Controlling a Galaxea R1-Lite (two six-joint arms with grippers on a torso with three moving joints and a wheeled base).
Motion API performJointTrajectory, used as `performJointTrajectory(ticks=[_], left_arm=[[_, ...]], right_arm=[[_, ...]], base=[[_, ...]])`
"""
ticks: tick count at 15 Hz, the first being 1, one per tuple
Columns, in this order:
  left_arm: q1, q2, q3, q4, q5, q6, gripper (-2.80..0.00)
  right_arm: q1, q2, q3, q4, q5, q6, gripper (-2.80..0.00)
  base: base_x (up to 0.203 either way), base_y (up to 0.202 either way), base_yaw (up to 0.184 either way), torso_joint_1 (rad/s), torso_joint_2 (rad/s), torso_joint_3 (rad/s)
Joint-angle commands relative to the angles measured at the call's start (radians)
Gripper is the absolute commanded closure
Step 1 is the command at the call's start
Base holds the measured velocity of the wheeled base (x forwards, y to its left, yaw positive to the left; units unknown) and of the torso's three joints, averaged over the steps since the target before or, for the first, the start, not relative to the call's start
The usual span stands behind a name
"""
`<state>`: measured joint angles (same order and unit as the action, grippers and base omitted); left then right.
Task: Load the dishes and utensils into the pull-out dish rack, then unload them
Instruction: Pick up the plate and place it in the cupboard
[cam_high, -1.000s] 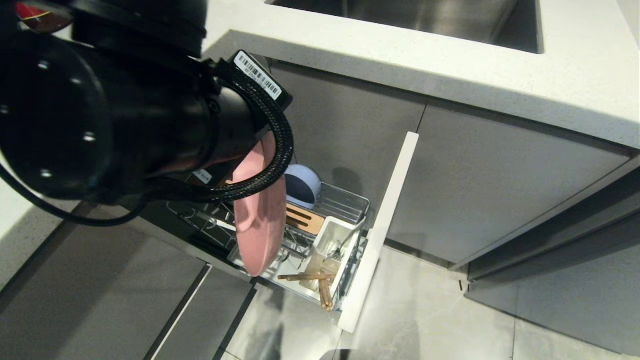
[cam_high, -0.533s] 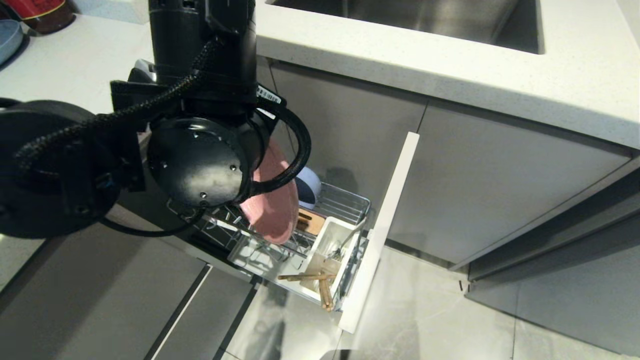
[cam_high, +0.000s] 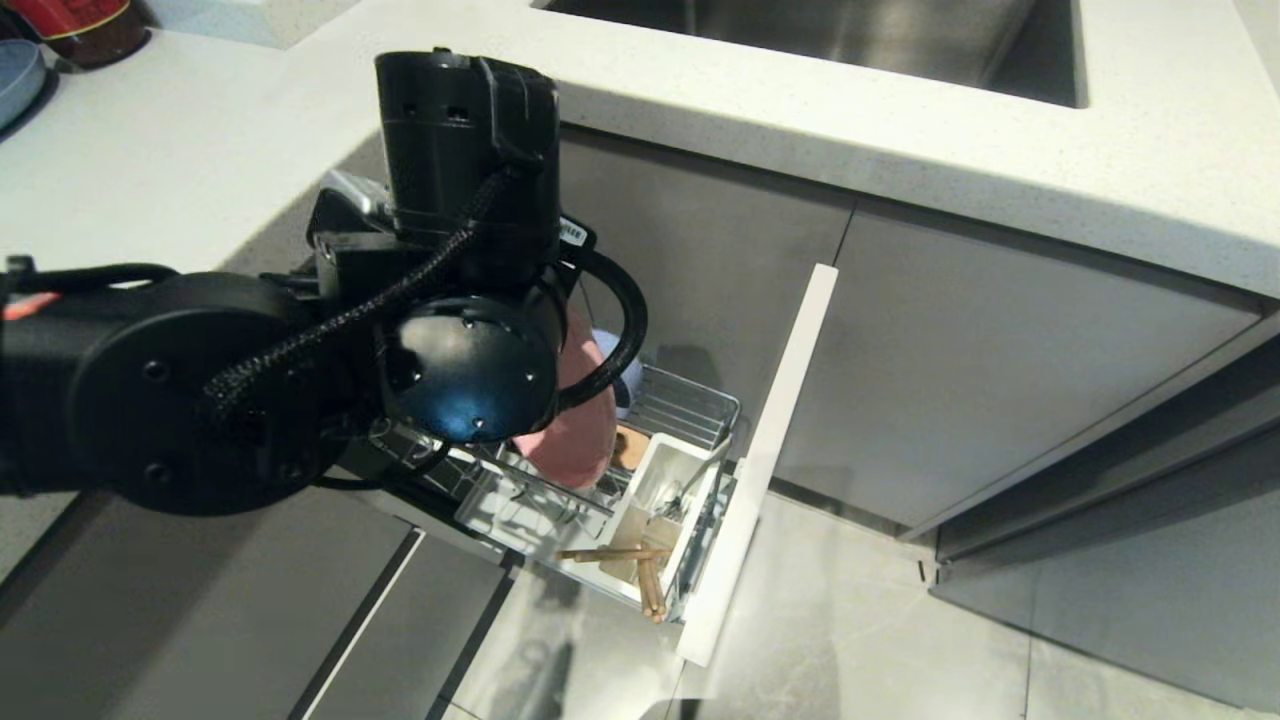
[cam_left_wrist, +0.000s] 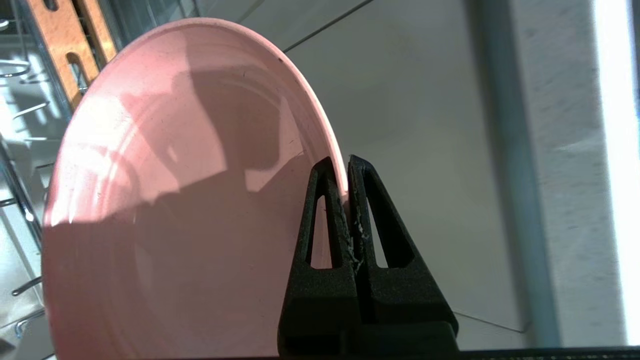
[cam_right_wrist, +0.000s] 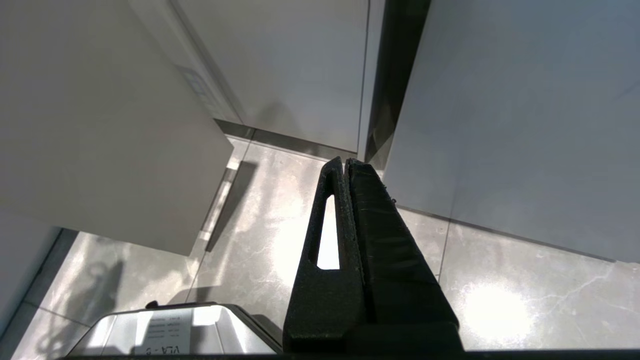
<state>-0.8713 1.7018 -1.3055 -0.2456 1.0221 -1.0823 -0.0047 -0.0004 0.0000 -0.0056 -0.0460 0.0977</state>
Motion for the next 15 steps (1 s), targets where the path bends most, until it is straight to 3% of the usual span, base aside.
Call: performJointTrajectory(ticks=[1,6,15], left_arm=[[0.011,0.009,0.042,-0.059,0.006,0.016,0.0],[0.066,0.01,0.125,-0.251,0.01,0.13,0.0],[0.078,0.018,0.166,-0.288,0.016,0.128,0.0]], right_arm=[[0.0,-0.004,0.0,-0.001,0.0,0.001,0.0],[0.0,-0.004,0.0,-0.001,0.0,0.001,0.0],[0.0,-0.004,0.0,-0.001,0.0,0.001,0.0]], base=[[0.0,0.0,0.0,0.0,0.0,0.0],[0.0,0.0,0.0,0.0,0.0,0.0],[0.0,0.0,0.0,0.0,0.0,0.0]])
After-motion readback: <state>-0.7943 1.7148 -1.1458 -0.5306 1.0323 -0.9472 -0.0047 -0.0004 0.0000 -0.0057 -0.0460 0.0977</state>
